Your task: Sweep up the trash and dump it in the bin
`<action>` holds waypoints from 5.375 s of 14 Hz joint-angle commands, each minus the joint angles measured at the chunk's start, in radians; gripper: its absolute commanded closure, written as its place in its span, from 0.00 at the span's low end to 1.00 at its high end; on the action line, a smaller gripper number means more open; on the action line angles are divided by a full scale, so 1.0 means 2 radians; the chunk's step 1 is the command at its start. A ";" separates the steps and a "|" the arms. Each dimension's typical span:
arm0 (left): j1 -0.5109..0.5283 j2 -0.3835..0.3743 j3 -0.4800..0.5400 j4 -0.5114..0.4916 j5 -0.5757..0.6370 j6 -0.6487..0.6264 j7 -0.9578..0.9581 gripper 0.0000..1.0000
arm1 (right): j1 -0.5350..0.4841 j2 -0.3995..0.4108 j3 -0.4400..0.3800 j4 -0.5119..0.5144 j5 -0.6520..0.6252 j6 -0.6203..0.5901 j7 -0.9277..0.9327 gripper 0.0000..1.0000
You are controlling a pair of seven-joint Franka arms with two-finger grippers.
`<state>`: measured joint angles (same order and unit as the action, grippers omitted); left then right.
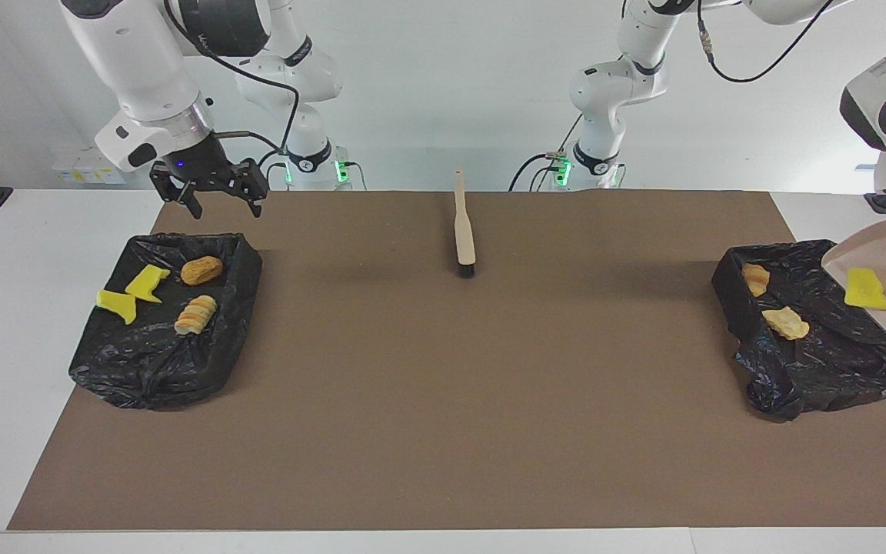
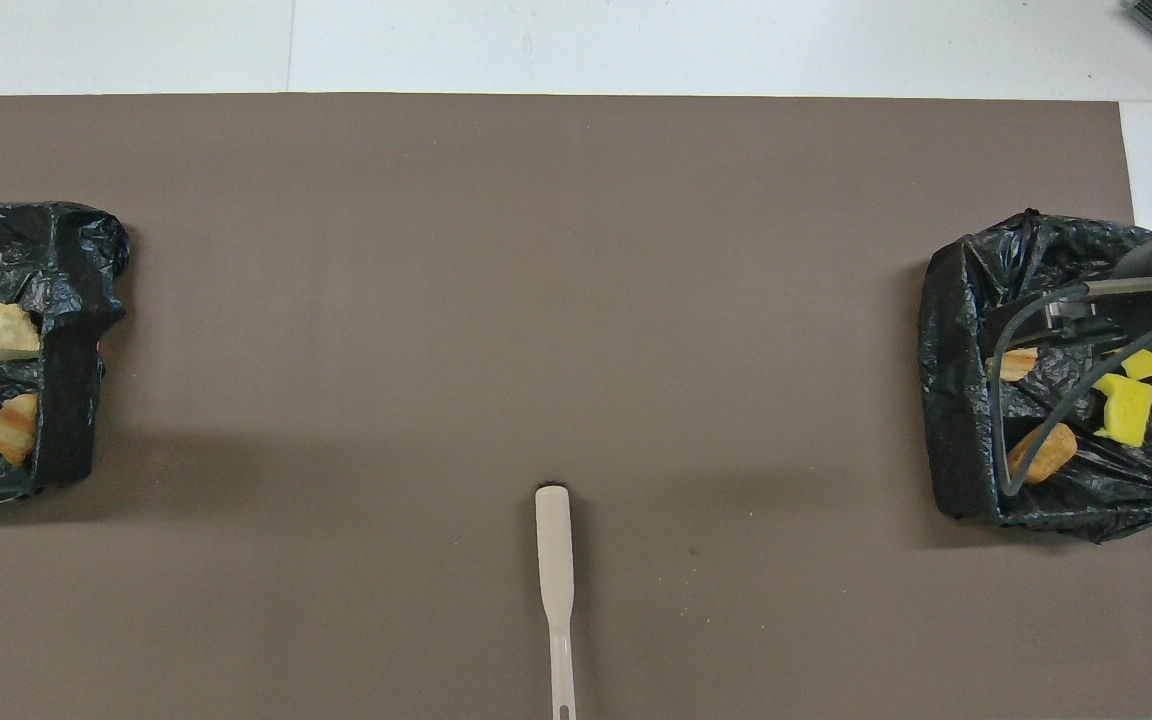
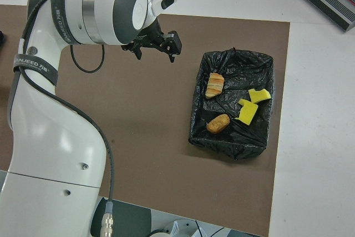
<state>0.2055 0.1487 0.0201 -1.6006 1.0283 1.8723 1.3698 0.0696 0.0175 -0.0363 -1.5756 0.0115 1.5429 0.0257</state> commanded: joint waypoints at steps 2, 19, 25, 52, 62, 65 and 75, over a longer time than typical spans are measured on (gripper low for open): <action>-0.018 -0.032 0.005 -0.066 0.027 0.005 -0.056 1.00 | -0.018 -0.008 0.004 -0.010 -0.004 0.002 -0.010 0.00; -0.031 -0.067 0.003 -0.130 0.102 0.037 -0.132 1.00 | -0.073 -0.051 0.061 -0.030 0.003 -0.007 -0.001 0.00; -0.040 -0.067 0.001 -0.103 0.048 0.033 -0.133 1.00 | -0.088 -0.071 0.058 -0.060 0.015 -0.001 0.002 0.00; -0.305 -0.053 -0.014 -0.125 -0.491 -0.051 -0.735 1.00 | -0.088 -0.033 0.060 -0.003 0.011 -0.021 -0.001 0.00; -0.389 0.028 -0.014 -0.126 -0.564 0.108 -0.957 0.96 | -0.080 -0.036 0.064 -0.021 0.016 0.028 0.045 0.00; -0.396 0.038 -0.014 -0.125 -0.563 0.131 -0.955 0.81 | -0.078 -0.036 0.065 -0.020 0.015 0.025 0.041 0.00; -0.413 0.053 -0.014 -0.142 -0.563 0.177 -0.952 0.31 | -0.084 -0.035 0.065 -0.019 0.015 0.025 0.041 0.00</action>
<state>-0.6079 0.2668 -0.0250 -1.8508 -0.0833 2.1948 -0.5352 -0.0856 -0.0517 0.0864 -1.6118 0.0213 1.5848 0.0907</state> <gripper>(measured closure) 0.467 0.000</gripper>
